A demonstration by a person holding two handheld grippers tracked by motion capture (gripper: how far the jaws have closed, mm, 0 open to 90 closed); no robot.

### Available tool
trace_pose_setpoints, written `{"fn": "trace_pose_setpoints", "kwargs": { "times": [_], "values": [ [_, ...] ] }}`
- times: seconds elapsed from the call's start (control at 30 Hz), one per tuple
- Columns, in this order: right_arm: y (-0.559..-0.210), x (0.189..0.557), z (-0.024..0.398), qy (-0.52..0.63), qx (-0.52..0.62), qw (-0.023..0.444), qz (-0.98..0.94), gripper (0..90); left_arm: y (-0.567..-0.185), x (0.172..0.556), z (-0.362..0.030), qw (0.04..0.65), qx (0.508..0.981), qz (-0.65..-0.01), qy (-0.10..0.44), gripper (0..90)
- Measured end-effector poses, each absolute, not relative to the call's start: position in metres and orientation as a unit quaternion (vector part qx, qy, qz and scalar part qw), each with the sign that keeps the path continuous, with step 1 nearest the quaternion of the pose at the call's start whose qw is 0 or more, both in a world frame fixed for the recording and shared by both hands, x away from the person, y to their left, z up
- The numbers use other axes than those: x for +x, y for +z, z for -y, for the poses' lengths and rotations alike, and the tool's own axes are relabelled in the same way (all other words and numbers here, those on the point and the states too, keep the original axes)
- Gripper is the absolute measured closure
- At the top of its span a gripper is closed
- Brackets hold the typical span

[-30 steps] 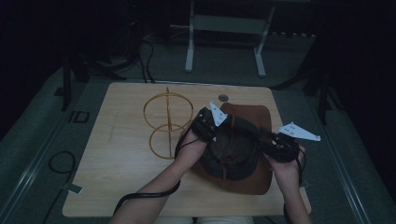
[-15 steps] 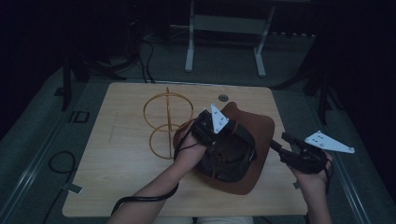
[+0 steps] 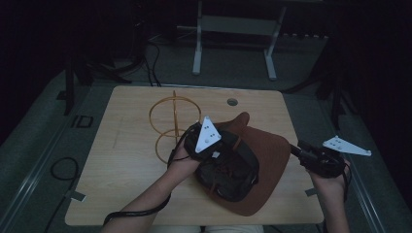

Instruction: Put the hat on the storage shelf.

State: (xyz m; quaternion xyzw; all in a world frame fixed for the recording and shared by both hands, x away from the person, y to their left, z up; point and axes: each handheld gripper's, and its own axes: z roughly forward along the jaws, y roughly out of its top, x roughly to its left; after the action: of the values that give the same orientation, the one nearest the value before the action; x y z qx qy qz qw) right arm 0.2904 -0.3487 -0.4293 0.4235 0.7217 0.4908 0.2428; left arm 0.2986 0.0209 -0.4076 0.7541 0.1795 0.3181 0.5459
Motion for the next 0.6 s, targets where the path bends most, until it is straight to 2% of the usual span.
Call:
{"fn": "trace_pose_setpoints", "kwargs": {
  "times": [0.2, 0.43, 0.6],
  "values": [
    [-0.429, 0.289, 0.335, 0.504, 0.382, 0.226, -0.741, 55.9, -0.410, 0.287, -0.039, 0.614, 0.726, -0.095, 0.294, 86.0],
    [-0.427, 0.278, 0.304, 0.517, 0.313, 0.212, -0.768, 56.4, -0.406, 0.279, -0.044, 0.657, 0.705, -0.038, 0.263, 85.9],
    [-0.421, 0.267, 0.282, 0.559, 0.250, 0.184, -0.769, 54.1, -0.404, 0.273, -0.044, 0.693, 0.682, -0.007, 0.233, 85.9]
  ]
}}
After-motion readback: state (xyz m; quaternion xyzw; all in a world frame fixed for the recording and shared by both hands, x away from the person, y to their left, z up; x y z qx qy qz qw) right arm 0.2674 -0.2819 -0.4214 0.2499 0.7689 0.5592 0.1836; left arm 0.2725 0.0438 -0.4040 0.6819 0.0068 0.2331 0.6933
